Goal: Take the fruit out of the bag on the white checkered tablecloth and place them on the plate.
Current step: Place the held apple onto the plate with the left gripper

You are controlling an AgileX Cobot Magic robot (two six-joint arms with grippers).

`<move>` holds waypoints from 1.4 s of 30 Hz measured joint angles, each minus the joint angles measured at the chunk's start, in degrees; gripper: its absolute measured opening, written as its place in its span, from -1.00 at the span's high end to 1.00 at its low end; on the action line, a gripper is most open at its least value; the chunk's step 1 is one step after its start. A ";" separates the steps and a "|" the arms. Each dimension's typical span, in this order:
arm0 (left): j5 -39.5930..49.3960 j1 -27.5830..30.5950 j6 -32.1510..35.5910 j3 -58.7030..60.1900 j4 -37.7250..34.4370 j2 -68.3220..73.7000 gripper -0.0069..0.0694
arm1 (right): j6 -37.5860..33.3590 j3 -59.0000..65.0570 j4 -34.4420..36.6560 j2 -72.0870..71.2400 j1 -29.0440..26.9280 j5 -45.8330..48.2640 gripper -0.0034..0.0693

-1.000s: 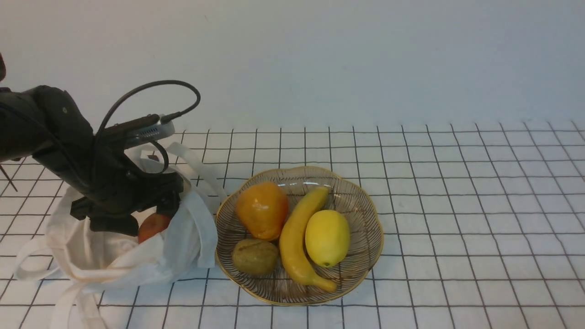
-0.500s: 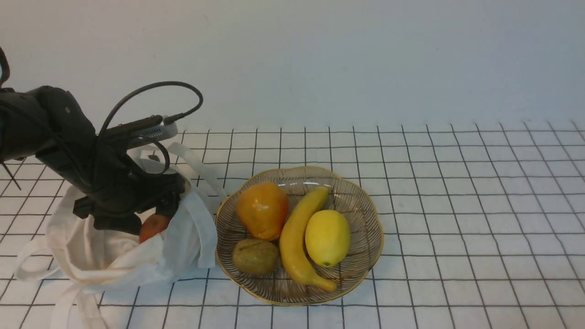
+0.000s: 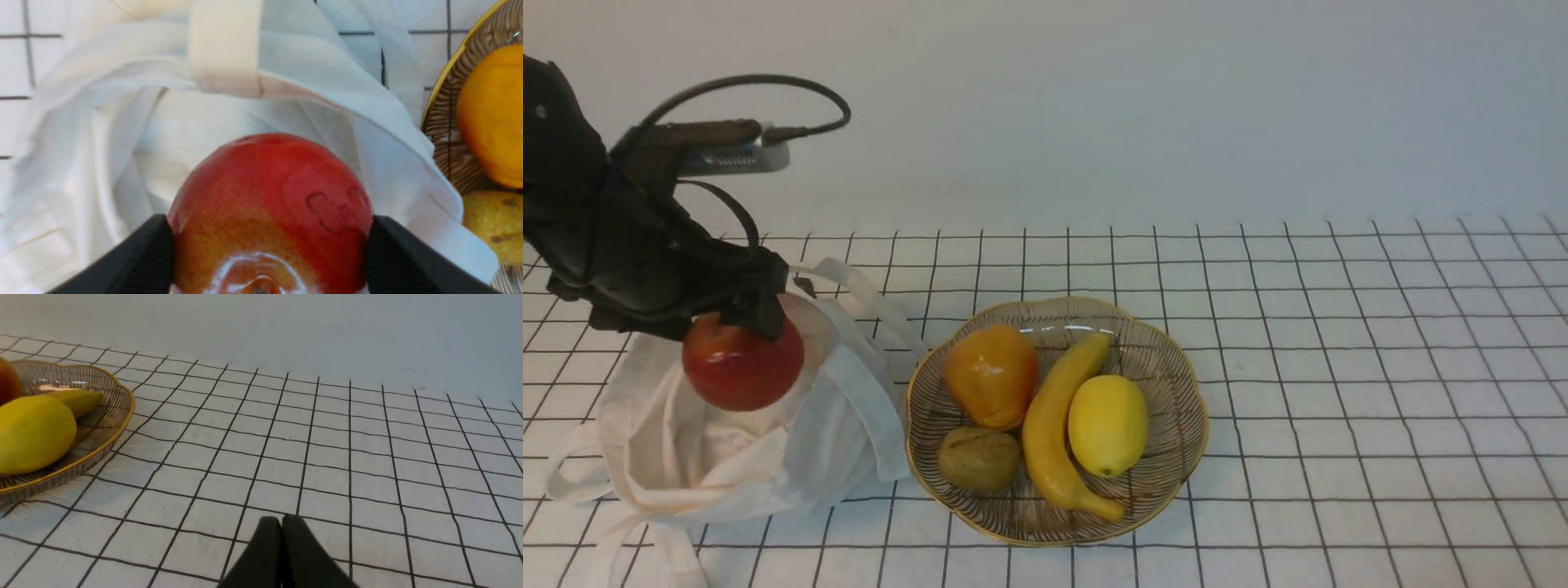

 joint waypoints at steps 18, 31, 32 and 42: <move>-13.64 -19.78 5.28 0.00 -13.65 -8.16 -0.60 | -0.11 0.00 0.00 0.00 0.00 0.00 0.94; -32.95 -27.82 7.79 0.00 -15.17 11.98 -0.60 | -0.11 0.00 0.00 0.00 0.00 0.00 0.94; -33.72 -27.82 7.97 0.00 -15.25 12.87 -0.60 | -0.11 0.00 0.00 0.00 0.00 0.00 0.94; -37.90 -27.88 10.81 0.00 -15.51 14.51 -0.81 | -0.11 0.00 0.00 0.00 0.00 0.00 0.94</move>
